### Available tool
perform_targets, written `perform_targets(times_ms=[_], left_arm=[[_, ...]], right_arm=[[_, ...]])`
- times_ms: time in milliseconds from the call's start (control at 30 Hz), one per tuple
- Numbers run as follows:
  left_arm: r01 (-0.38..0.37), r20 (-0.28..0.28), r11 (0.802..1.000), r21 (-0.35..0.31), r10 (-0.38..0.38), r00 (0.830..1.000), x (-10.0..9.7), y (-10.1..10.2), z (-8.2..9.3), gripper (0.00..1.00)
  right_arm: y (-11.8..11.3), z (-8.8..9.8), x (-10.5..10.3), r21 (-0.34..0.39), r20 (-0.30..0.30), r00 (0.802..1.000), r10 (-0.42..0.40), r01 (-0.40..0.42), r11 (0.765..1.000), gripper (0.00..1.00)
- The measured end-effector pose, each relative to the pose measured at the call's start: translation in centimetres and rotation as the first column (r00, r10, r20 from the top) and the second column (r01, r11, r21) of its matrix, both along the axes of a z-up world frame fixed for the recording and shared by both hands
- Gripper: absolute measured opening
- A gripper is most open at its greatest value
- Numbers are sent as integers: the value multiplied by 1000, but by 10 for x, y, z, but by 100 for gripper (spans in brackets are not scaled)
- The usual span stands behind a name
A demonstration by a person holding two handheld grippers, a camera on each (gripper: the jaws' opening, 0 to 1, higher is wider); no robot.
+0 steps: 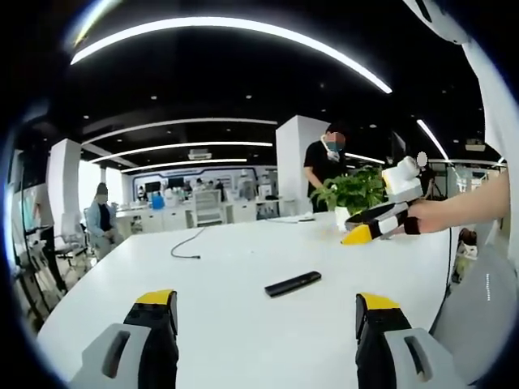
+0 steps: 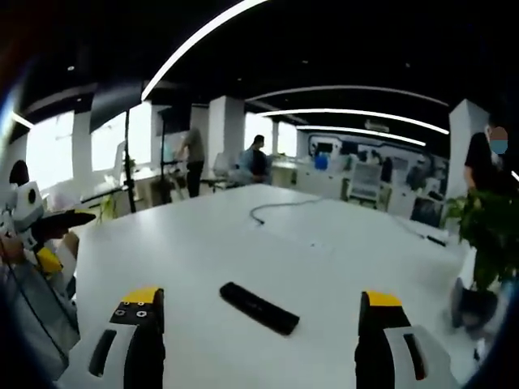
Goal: Press the specified remote control buttons in sequence, fully releasing each button before pressing the next.
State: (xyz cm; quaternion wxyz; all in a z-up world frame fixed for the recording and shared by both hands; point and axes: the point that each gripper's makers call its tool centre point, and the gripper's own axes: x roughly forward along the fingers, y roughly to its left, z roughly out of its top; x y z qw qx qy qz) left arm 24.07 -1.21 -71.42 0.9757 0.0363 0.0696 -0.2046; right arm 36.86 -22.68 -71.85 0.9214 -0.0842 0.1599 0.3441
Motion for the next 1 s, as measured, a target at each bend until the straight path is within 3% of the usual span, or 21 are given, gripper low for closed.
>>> perform_targets(times_ms=[333,667,1000], left_arm=[[4,5,1000,-1,-4,1000,0,-2,0,94],[18,-2,1000,19,-18,1000,-4,-7,6,94],[-2,-17,999,-36,1,1000,-2,-3,9,94]], right_arm=[[-6,1,-19,-11,-3,1000,2,-2,1000,99],[-13,3,-53,9,-7,1000,-19,19,1000,99],[-21,13,-88,47,1,998,-66,66,997,99]])
